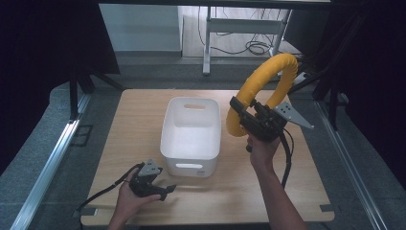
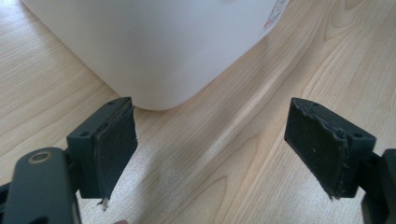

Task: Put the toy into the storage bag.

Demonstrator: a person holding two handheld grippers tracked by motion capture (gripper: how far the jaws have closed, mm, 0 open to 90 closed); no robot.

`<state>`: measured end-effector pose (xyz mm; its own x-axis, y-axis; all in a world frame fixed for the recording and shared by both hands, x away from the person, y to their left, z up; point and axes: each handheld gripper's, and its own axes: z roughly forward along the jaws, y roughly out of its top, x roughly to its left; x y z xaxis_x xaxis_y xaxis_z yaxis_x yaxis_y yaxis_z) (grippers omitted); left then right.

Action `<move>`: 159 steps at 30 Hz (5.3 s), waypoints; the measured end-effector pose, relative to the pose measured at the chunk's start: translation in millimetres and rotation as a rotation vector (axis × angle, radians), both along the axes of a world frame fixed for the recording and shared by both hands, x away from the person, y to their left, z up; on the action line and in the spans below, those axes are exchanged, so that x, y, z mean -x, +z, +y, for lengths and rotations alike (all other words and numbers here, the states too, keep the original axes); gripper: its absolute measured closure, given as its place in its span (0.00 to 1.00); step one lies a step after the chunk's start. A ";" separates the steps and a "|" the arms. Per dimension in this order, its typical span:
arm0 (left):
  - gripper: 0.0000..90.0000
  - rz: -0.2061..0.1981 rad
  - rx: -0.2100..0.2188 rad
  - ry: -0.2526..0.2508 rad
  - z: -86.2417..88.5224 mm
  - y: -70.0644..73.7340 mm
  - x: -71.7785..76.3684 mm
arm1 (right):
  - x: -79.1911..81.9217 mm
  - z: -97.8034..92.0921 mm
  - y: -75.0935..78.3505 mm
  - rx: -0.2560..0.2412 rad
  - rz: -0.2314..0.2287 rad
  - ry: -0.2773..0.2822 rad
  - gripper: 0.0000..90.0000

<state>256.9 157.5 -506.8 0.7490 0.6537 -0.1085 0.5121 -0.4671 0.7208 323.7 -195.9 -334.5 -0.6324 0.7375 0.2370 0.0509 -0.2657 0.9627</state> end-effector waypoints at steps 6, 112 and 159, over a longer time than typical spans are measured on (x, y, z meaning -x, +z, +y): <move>0.19 0.003 -0.001 -0.001 -0.4 -0.4 0.0 | 1.6 7.5 8.2 -0.010 -0.022 0.009 0.52; 0.19 0.003 -0.012 -0.017 0.0 -0.8 0.1 | 2.3 140.9 -0.1 -0.017 0.010 0.270 0.52; 0.19 0.001 -0.003 -0.016 -0.4 -1.0 0.8 | -7.8 154.5 -31.0 0.009 0.063 0.273 0.52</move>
<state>256.1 157.1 -507.9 0.7591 0.6420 -0.1075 0.5056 -0.4774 0.7187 331.5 -41.4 -365.5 -0.7925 0.5436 0.2765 0.1796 -0.2253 0.9576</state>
